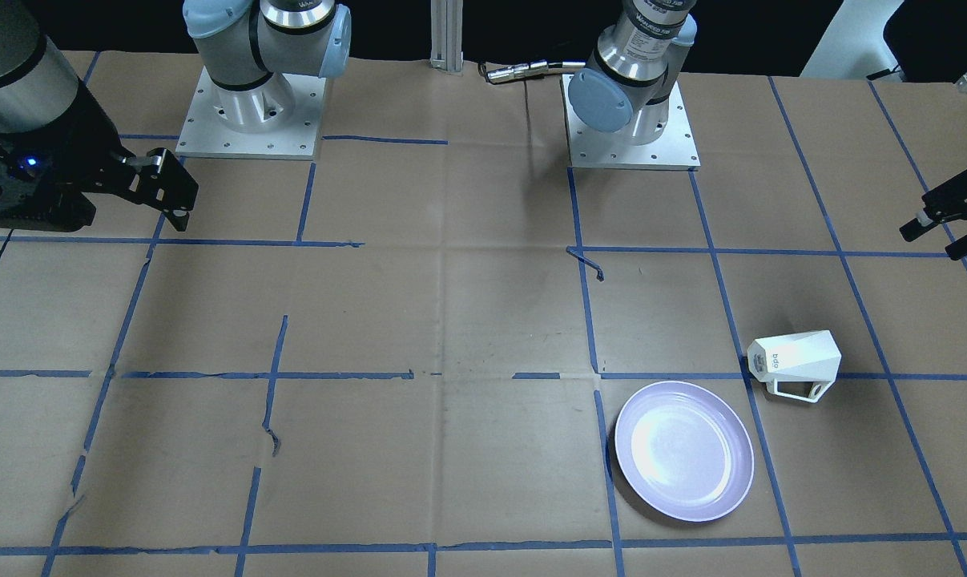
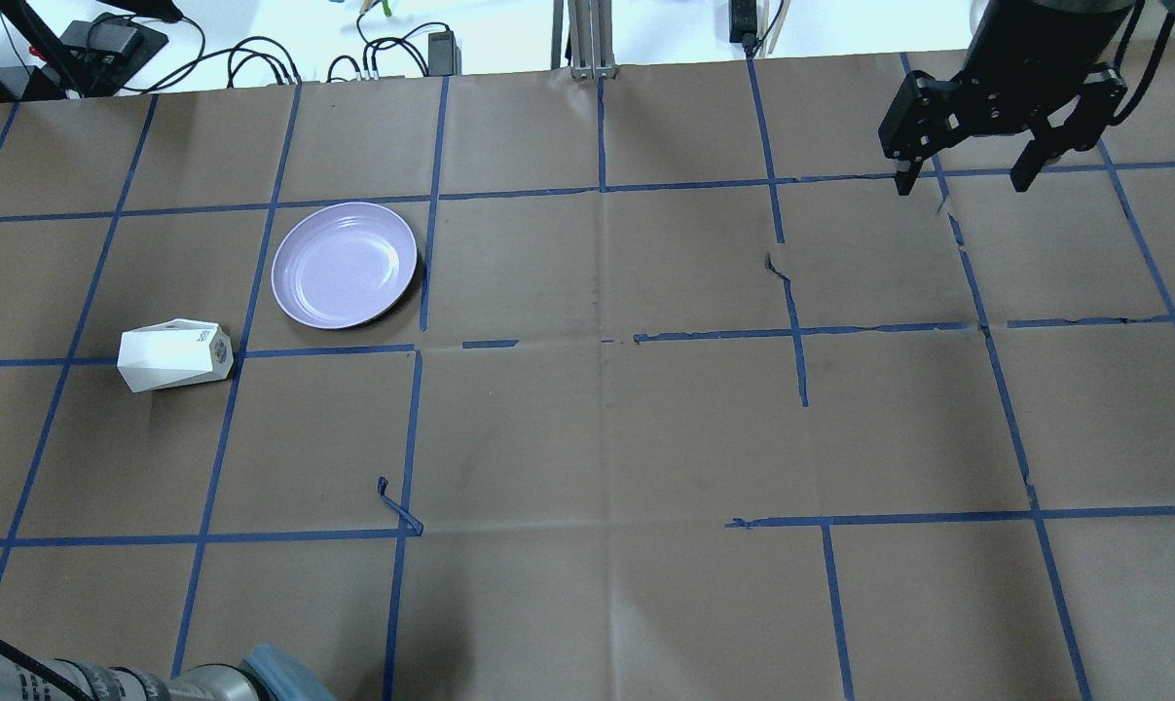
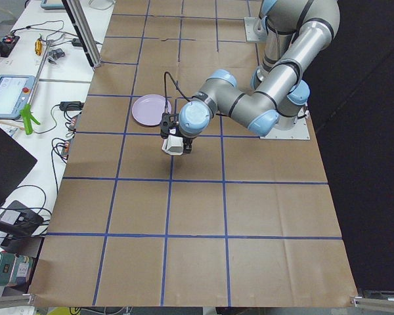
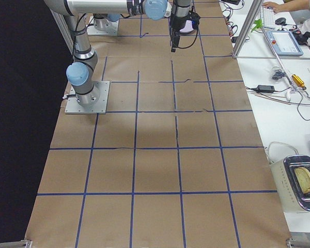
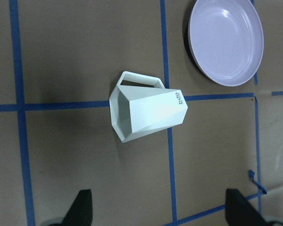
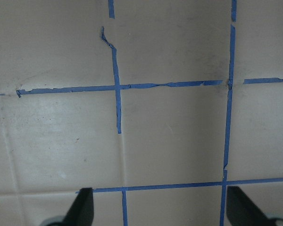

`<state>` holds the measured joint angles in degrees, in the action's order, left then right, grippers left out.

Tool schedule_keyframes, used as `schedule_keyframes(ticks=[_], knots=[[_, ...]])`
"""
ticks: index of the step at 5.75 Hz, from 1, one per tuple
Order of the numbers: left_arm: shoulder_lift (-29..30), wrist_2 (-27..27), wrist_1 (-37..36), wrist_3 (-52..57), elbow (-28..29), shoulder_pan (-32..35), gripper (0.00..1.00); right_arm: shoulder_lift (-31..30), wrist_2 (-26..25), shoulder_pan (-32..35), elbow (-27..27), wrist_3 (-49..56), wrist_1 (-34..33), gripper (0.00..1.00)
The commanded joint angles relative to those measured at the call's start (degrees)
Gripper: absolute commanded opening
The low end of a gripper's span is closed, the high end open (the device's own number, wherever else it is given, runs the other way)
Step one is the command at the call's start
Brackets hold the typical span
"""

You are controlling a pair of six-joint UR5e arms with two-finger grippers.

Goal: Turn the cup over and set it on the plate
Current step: 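Lower the left gripper onto the mug's open end and close on it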

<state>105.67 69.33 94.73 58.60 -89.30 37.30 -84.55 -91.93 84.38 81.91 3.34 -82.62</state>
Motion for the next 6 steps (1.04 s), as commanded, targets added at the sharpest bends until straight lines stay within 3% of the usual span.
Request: schedule_keyframes(ticks=[1,6], knots=[[8.54,-5.23,0.63,3.36,0.62,-0.65,0.99,0.00,0.00,0.00,0.00,0.00,0.00,1.00],[17.80,-14.12,1.95,8.29,0.09,3.11,0.98,0.00,0.00,0.00,0.00,0.00,0.00,1.00]])
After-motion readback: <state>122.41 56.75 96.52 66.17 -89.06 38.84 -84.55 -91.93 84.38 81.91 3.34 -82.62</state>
